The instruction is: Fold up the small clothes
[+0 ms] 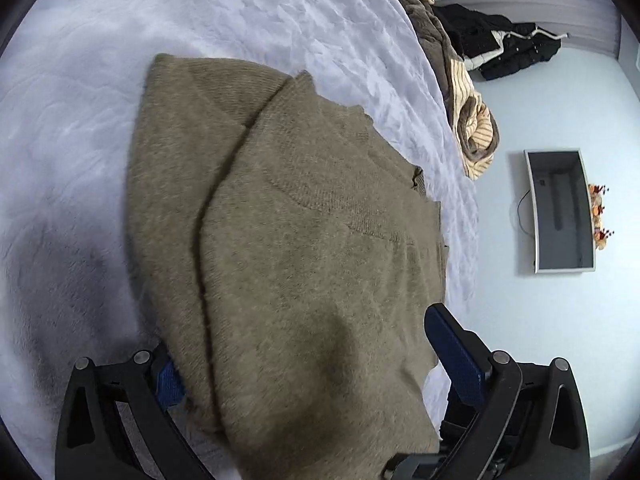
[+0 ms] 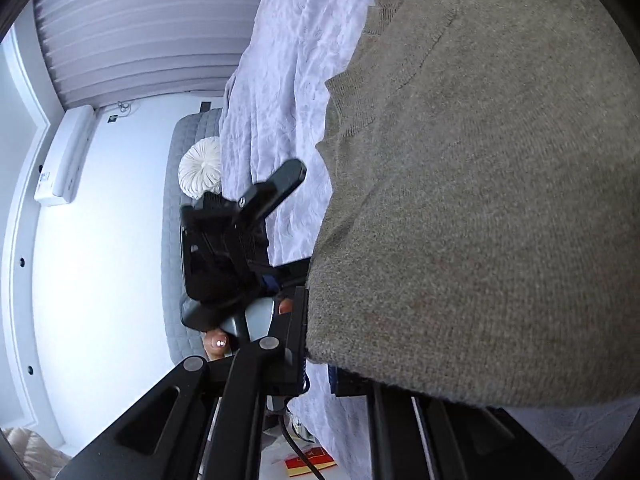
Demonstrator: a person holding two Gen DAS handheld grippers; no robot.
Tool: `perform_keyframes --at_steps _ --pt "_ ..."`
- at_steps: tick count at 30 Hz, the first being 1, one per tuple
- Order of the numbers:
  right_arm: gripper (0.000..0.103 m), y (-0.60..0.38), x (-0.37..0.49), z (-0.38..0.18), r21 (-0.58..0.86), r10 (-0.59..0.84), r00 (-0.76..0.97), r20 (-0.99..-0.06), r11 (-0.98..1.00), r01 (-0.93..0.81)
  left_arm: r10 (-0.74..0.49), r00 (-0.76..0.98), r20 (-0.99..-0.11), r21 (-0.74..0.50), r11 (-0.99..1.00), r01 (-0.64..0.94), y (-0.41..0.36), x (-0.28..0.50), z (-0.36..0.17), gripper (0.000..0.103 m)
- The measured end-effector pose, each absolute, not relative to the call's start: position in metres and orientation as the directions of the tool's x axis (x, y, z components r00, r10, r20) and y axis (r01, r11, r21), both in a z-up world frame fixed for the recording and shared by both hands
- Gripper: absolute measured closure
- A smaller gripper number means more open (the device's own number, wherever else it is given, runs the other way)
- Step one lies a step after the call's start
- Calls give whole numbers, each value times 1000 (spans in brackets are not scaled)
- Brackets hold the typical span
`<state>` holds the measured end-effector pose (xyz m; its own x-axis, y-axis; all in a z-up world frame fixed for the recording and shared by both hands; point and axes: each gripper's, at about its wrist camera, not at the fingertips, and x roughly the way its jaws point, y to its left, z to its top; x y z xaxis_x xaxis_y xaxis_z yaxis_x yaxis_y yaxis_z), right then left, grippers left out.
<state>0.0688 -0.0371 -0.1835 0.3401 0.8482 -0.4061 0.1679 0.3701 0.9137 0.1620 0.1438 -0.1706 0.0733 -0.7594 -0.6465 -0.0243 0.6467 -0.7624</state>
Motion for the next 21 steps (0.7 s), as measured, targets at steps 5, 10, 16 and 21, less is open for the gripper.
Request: perform_keyframes --at_steps 5,10,16,21 --pt "93 -31 65 -195 882 850 242 -468 432 189 -690 59 -721 -686 724 71 116 161 -160 4" --pt "43 -36 55 -201 764 773 11 -635 626 159 -531 35 -847 -527 846 85 104 159 -174 38" --pt "58 -89 64 -147 592 575 192 -795 805 41 -439 90 -894 -425 894 142 97 155 -163 73" --pt "98 -139 89 -147 439 394 291 -872 892 109 -387 141 -911 -365 917 161 91 151 -152 81"
